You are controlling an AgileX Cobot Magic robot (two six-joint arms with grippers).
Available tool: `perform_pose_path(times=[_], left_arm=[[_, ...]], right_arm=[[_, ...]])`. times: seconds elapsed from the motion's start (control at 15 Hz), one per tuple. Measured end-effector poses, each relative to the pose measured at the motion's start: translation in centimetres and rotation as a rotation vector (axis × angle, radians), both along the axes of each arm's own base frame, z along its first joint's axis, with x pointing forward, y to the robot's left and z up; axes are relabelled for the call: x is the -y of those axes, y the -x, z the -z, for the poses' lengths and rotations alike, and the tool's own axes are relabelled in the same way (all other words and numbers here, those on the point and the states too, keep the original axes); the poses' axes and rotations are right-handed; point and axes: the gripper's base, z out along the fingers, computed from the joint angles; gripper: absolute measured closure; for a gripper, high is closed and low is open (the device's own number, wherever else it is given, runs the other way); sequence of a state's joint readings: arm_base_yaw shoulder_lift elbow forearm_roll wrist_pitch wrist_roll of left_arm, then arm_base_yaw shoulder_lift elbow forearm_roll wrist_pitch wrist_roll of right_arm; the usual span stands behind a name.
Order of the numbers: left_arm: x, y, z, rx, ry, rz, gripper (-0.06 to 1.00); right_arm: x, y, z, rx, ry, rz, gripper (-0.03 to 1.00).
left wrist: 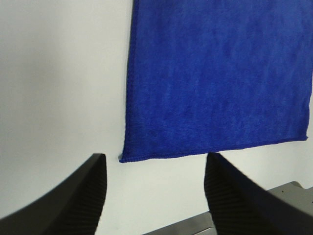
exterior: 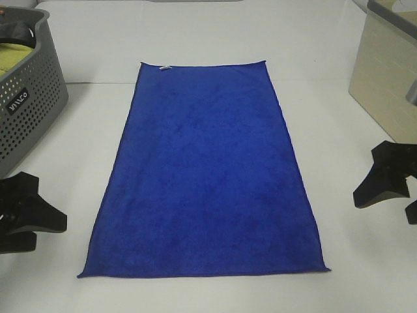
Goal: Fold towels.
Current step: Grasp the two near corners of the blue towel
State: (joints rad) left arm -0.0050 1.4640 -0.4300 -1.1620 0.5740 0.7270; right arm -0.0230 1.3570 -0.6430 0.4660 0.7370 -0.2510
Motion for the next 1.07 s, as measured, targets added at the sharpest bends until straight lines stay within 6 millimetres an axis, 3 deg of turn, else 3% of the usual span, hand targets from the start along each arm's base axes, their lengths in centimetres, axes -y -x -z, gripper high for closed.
perform_pose_path(times=[0.13,0.33,0.4,0.73,1.07], left_arm=[[0.2,-0.5,1.7,-0.038,0.021,0.01,0.38],[0.3,-0.9,2.8,-0.044,0.036,0.018,0.38],[0.4,-1.2,3.6,-0.041,0.046,0.017,0.38],[0.5,-1.9,5.0,-0.033,0.045,0.038,0.38],[3.0,-3.4,6.1,-0.039,0.041,0.149,0.38]], right_arm=[[-0.4,-0.9,2.0,-0.066,-0.046,-0.009,0.21],[-0.7,-2.0,3.3,-0.102,-0.09,-0.024,0.21],[-0.9,-2.8,4.7,-0.123,-0.109,-0.022,0.21],[-0.6,-4.2,6.8,-0.118,-0.083,0.012,0.21],[-0.8,-4.2,8.3,-0.179,-0.105,-0.016,0.21]])
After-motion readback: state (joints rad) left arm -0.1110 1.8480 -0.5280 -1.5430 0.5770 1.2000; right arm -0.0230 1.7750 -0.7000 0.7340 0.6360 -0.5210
